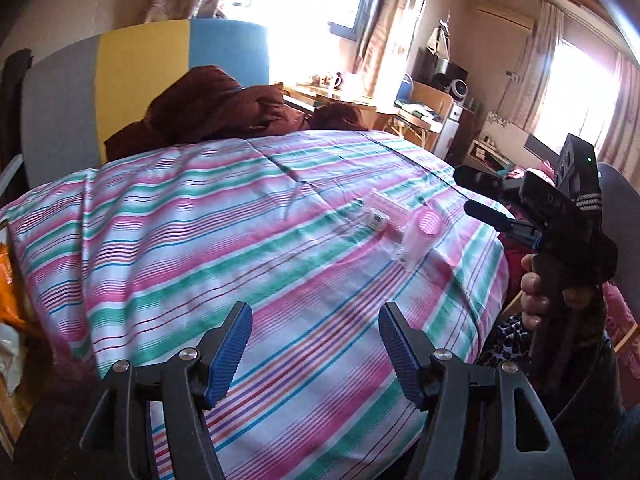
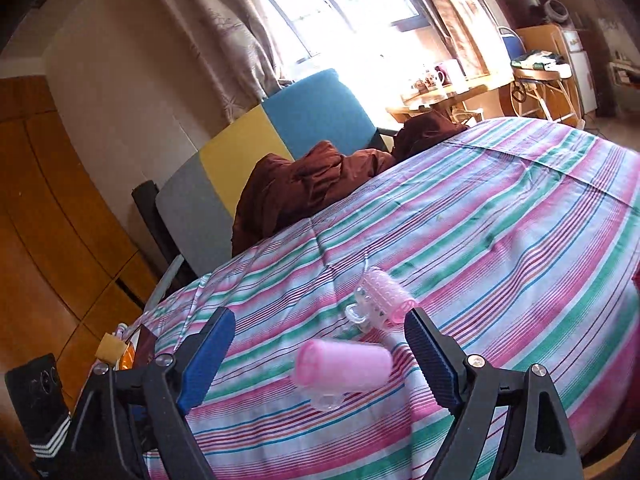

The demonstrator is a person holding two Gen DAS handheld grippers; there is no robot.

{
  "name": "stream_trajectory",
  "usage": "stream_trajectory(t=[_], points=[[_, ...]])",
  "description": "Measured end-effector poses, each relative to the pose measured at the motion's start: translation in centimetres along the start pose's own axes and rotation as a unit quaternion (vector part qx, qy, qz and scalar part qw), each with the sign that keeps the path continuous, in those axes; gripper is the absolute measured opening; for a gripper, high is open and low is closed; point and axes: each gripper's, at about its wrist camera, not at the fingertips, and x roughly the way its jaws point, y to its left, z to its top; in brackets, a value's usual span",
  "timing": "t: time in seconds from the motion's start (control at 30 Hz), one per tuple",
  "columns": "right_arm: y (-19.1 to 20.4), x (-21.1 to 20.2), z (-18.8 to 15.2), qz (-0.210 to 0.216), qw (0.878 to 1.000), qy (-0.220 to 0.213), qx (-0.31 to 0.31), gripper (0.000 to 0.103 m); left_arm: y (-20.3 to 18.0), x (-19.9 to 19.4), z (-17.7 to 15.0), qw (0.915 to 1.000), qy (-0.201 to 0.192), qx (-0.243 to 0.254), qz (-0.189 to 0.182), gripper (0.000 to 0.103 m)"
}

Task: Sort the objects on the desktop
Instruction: 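Move both tools from the tray back to the pink hair rollers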

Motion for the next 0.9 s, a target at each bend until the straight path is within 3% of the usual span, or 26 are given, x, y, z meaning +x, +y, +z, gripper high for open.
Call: stream_trajectory(t=[0.27,0.6,0.9], points=[[-3.4,1.4,-0.7,0.005,0.999,0.007,0.048,0.088,-5.2,4.8,1.7,0.9968,0.037,0.057,-0.043,0.067],[-6.4,1.8,-1.4,0.002,0.997,0.006,0.075,0.089,-7.7,8.3,2.6,0.9929,0.058,0.094,-0.044,0.067],[-7.8,1.5,-1.3,-0.003,0.997,0.000,0.081,0.090,-8.8,10.8,4.2,0.9898,0.061,0.109,-0.069,0.068]])
